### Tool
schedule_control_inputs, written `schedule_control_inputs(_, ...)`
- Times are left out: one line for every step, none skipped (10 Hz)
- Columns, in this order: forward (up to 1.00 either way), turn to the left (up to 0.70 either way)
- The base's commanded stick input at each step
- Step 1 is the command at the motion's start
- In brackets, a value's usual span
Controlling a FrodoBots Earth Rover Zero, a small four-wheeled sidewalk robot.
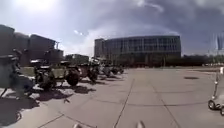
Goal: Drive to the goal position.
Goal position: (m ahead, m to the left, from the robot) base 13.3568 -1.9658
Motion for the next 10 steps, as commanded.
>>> schedule_control_inputs(0.0, -0.7)
schedule_control_inputs(0.0, -0.7)
schedule_control_inputs(0.0, -0.7)
schedule_control_inputs(0.0, -0.7)
schedule_control_inputs(0.0, -0.7)
schedule_control_inputs(0.0, -0.7)
schedule_control_inputs(0.0, -0.7)
schedule_control_inputs(0.0, -0.7)
schedule_control_inputs(0.0, -0.7)
schedule_control_inputs(0.02, -0.63)
